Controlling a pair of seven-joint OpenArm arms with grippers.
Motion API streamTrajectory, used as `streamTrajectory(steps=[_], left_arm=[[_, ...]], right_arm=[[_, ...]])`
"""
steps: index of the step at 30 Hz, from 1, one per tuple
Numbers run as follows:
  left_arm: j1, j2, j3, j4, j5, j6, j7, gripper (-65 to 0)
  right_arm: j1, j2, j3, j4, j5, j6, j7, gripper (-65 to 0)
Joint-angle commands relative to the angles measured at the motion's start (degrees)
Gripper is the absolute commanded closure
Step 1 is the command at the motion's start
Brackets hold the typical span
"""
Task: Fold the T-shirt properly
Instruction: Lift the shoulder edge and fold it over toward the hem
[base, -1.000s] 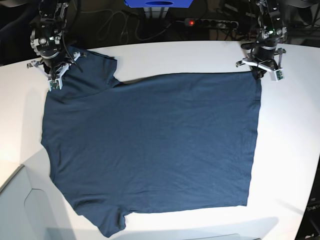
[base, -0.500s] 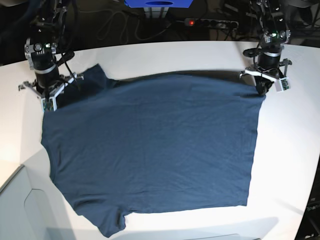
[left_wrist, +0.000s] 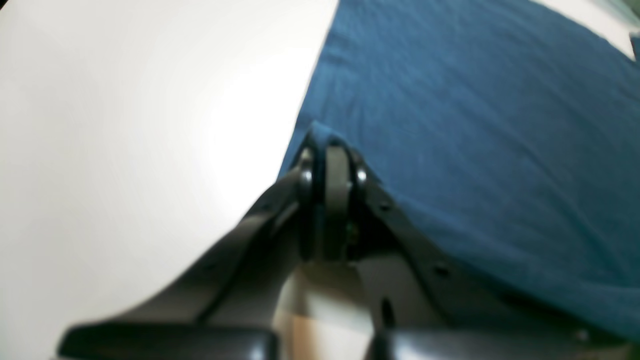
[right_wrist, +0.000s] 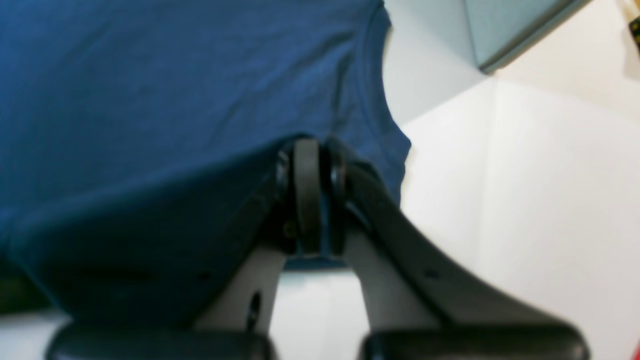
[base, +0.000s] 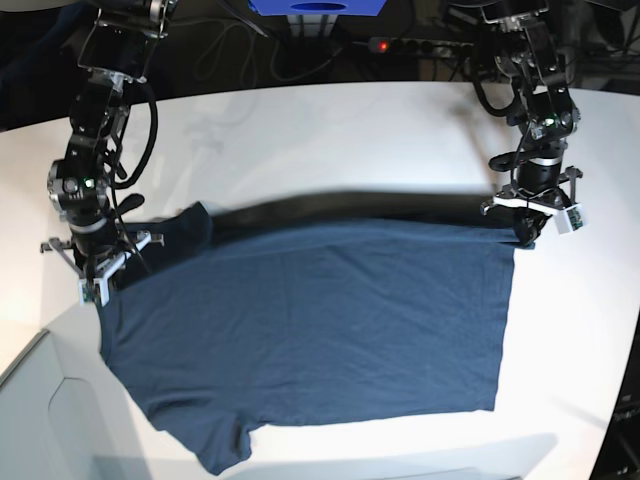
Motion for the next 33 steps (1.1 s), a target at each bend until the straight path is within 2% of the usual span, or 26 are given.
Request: streamTrajectory(steps=[1,7,13,24,33], left_arm=[[-1.8,-0.6,-0.2,0.1,-0.2,-0.1,-1.5,0.0],[-7.8,-1.1,-0.1,-4.3,-0.2,-0.1,-1.5,0.0],[-12.9,-1.2,0.3,-9.0,-0.2,-0.1,-1.5,0.0],[-19.1,-1.3,0.4,-15.7,-0.2,-0.1,-1.5,0.0],[-23.5,-1.3,0.4,-21.2,-0.1,-0.2,-1.5,0.0]], right_arm=[[2.7,0.6,0.1,-0.9,0.0,0.3,1.6,-0.2],[9.9,1.8,0.1,-11.7,-0.2,0.3,5.9,-0.2],[13.8,2.8,0.1,-18.1,-0.3,0.3,8.0,-0.2],[18.5,2.9,0.1,-24.6,-0.3,0.3,10.5,-0.2],[20.4,2.9,0.1,-25.0,-0.3,0.3,11.6,-0.2]])
